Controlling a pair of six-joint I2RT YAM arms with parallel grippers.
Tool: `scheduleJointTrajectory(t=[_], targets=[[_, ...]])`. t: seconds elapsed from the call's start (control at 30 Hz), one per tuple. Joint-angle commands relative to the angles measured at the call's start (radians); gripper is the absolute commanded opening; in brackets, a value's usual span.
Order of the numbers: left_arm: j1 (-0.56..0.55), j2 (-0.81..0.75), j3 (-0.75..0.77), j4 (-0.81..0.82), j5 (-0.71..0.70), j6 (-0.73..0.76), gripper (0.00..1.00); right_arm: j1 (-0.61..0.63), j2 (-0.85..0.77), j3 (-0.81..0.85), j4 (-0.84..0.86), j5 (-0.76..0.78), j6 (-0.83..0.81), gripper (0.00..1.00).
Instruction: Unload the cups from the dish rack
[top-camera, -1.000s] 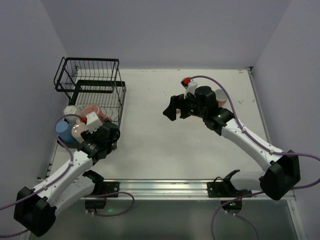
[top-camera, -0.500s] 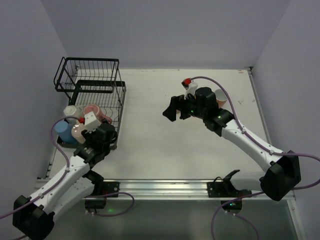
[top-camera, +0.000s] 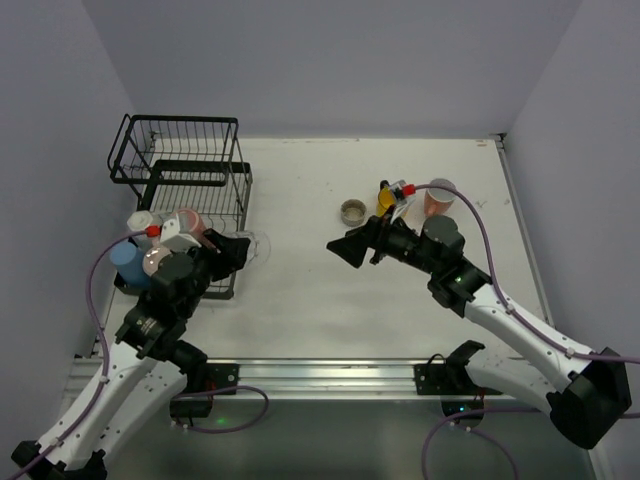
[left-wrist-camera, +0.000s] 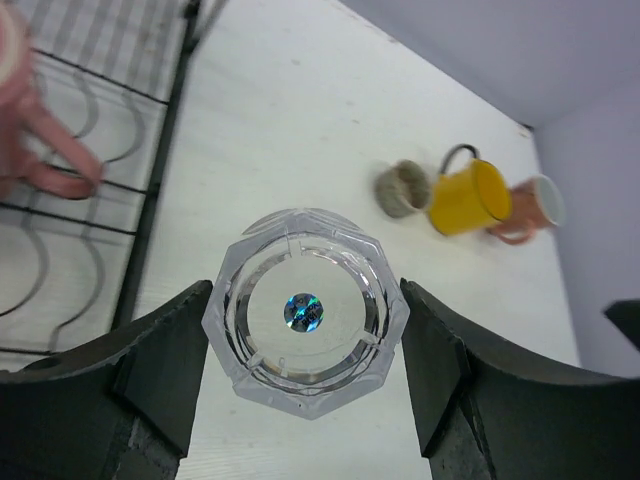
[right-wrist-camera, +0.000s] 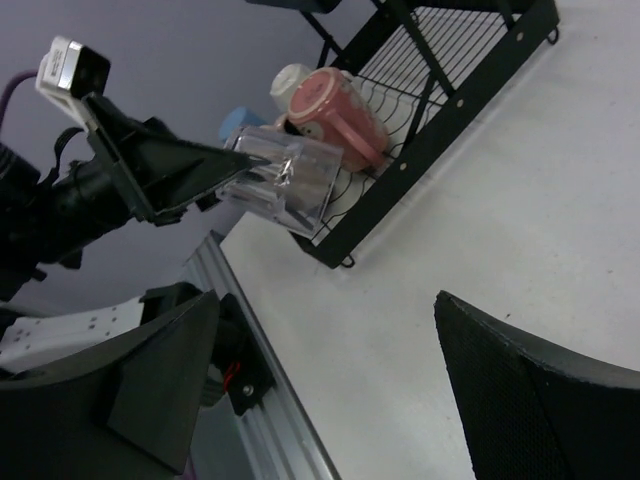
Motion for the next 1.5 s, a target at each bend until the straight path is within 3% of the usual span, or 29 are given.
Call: scheduleJointTrajectory(t=[0.0, 0.2, 0.27, 0.47, 0.77, 1.0, 1.07, 1.13, 1.17, 1.2, 1.27, 1.3, 1.33, 1.37, 1.47], targets=[[-0.002, 0.019, 0.002, 0.27, 0.313, -0.035, 0.24, 0.03, -0.08, -0.097, 0.182, -0.051, 0.09, 0.9], [-0.002, 0.13, -0.104, 0.758, 0.544, -0.18, 0.22, 0.061, -0.198, -0.264, 0.293, -0.024, 0.197, 0.74], [-0.003, 0.188, -0.133, 0.914, 0.589, -0.237, 0.2, 0.064, -0.202, -0.278, 0.319, -0.034, 0.206, 0.75], [-0.014, 0.34, -0.152, 1.174, 0.685, -0.338, 0.18, 0.096, -0.198, -0.26, 0.345, -0.015, 0.206, 0.77], [-0.114, 0.42, -0.155, 1.277, 0.685, -0.371, 0.17, 0.099, -0.205, -0.22, 0.348, 0.082, 0.186, 0.75], [-0.16, 0.418, -0.175, 1.28, 0.648, -0.369, 0.17, 0.101, -0.179, -0.174, 0.342, 0.091, 0.165, 0.63], [-0.17, 0.421, -0.178, 1.282, 0.642, -0.369, 0.17, 0.104, -0.166, -0.169, 0.349, 0.09, 0.171, 0.52], [-0.181, 0.424, -0.178, 1.282, 0.642, -0.363, 0.2, 0.102, -0.159, -0.166, 0.365, 0.084, 0.183, 0.49], [-0.181, 0.424, -0.179, 1.282, 0.642, -0.363, 0.23, 0.104, -0.148, -0.163, 0.369, 0.081, 0.188, 0.41], [-0.183, 0.424, -0.182, 1.282, 0.642, -0.358, 0.37, 0.106, -0.143, -0.162, 0.374, 0.079, 0.196, 0.35], [-0.183, 0.418, -0.179, 1.25, 0.64, -0.345, 0.53, 0.106, -0.136, -0.146, 0.363, 0.081, 0.193, 0.26], [-0.181, 0.412, -0.169, 1.227, 0.639, -0.316, 0.7, 0.104, -0.134, -0.133, 0.287, 0.1, 0.164, 0.14], [-0.181, 0.404, -0.159, 1.161, 0.636, -0.296, 0.8, 0.104, -0.136, -0.113, 0.232, 0.122, 0.142, 0.06], [-0.181, 0.38, -0.137, 1.119, 0.619, -0.27, 0.96, 0.102, -0.139, -0.075, 0.169, 0.142, 0.109, 0.0], [-0.181, 0.308, -0.08, 0.891, 0.538, -0.147, 1.0, 0.099, -0.154, 0.002, -0.03, 0.238, 0.027, 0.0]])
